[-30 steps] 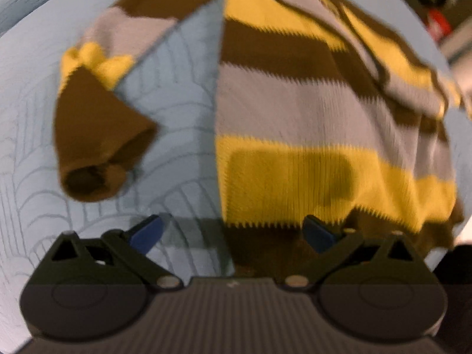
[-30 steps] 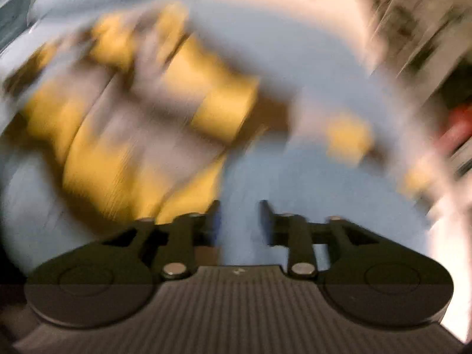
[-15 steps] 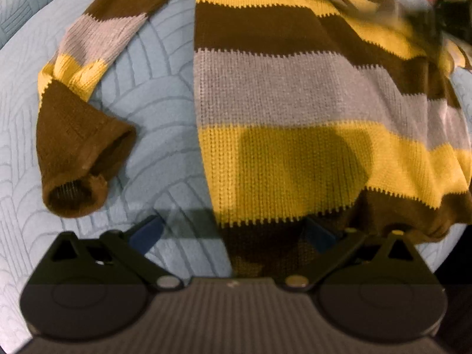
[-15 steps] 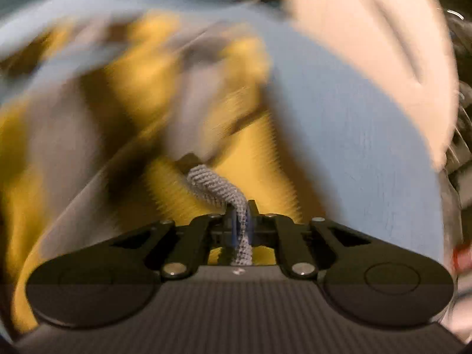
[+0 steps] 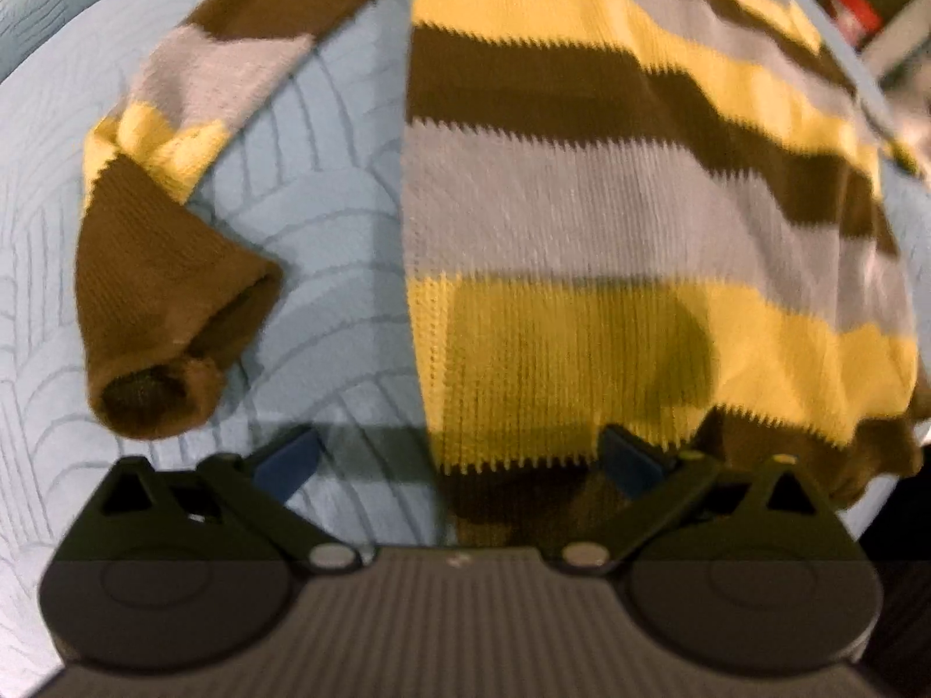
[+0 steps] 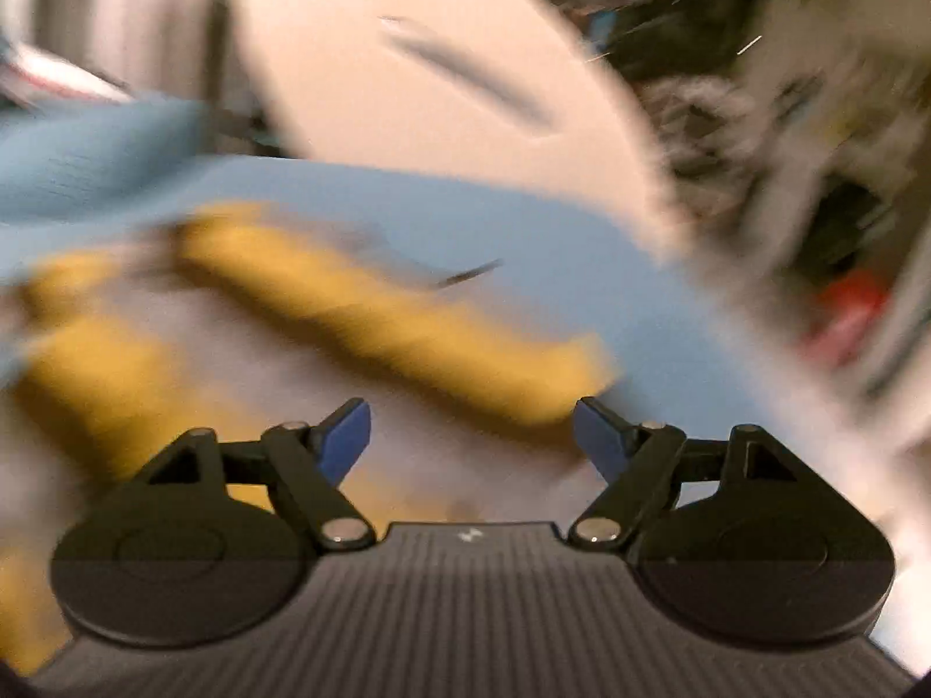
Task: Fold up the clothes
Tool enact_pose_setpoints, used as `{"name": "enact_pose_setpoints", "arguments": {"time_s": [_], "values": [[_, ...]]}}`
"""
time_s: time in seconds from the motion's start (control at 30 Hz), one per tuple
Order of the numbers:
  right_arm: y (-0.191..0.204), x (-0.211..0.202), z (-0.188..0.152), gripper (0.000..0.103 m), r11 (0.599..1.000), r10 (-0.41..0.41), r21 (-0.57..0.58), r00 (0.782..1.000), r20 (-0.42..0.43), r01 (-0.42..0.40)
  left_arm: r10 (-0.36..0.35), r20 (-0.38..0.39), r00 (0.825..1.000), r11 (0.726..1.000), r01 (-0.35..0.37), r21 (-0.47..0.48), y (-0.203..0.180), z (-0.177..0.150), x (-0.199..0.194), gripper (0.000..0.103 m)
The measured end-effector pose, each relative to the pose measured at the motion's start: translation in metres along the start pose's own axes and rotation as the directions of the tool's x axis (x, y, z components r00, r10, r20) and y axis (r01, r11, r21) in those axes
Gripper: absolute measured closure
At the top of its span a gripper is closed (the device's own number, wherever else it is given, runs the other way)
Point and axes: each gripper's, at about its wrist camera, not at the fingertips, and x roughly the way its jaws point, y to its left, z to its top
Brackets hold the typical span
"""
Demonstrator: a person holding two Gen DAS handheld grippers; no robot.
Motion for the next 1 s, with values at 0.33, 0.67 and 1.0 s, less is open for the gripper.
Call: {"name": "enact_pose_setpoints", "arguments": {"time_s": [0.33, 0.67, 1.0], "values": [[0.226, -0.032, -0.078, 0.024, 0.618, 0.328, -0.728, 0.939, -0.103, -0.296, 0.218, 0.094, 0.972, 0.930, -0.177, -0.323, 0.090, 0.021, -0.022, 0.004], [0.223, -0.006, -0.048, 0.092, 0.797, 0.291, -0.508, 0.945, -0.148, -0.325, 0.505, 0.139, 0.852, 0.802, -0.403, -0.440, 0.143, 0.059, -0.008, 0.024], [0.189, -0.032, -0.043, 0.053, 0.808, 0.373, -0.418, 0.910, -0.182, -0.415, 0.331, 0.260, 0.907, 0.841, -0.159, -0.517, 0.183, 0.017, -0.103, 0.003]]}}
